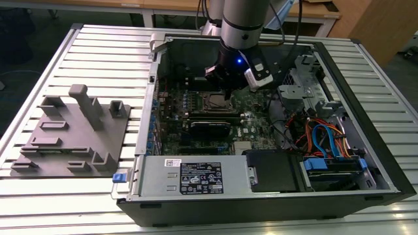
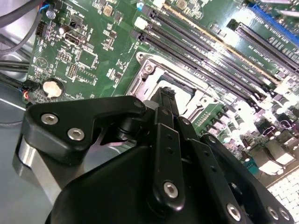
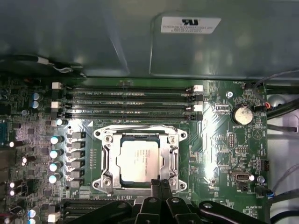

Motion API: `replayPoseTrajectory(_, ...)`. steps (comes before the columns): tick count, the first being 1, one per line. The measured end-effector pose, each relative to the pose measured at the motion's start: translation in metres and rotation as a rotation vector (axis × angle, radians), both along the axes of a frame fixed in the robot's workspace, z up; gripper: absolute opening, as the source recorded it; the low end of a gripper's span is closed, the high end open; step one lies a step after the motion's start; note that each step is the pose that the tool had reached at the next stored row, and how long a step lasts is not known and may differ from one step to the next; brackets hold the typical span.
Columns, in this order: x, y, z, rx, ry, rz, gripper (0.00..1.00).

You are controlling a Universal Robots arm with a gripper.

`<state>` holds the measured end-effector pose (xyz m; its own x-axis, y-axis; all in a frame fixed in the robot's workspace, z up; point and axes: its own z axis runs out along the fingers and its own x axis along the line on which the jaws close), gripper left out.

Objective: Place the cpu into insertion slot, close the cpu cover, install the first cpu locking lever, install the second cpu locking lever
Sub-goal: 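Install the second cpu locking lever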

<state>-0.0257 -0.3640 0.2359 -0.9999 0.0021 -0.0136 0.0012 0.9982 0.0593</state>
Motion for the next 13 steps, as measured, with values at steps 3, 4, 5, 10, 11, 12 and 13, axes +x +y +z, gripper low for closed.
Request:
replayPoseTrajectory(3, 0.0, -0.0036, 0.0, 0.0, 0.0028, 0.001, 0.1)
replayPoseTrajectory(4, 0.0, -0.0053, 0.0, 0.0, 0.0032, 0.001, 0.1)
replayPoseTrajectory(5, 0.0, -0.0071, -0.0001, 0.0001, 0.0035, 0.001, 0.1)
replayPoseTrajectory(10, -0.0001, -0.0109, -0.0001, 0.0, 0.0037, 0.001, 0.1)
replayPoseTrajectory(11, 0.0, -0.0109, -0.0001, 0.0, 0.0037, 0.001, 0.1)
replayPoseTrajectory(12, 0.0, -0.0109, -0.0001, 0.0, 0.0037, 0.001, 0.1)
replayPoseTrajectory(13, 0.0, -0.0109, -0.0001, 0.0001, 0.0037, 0.001, 0.1)
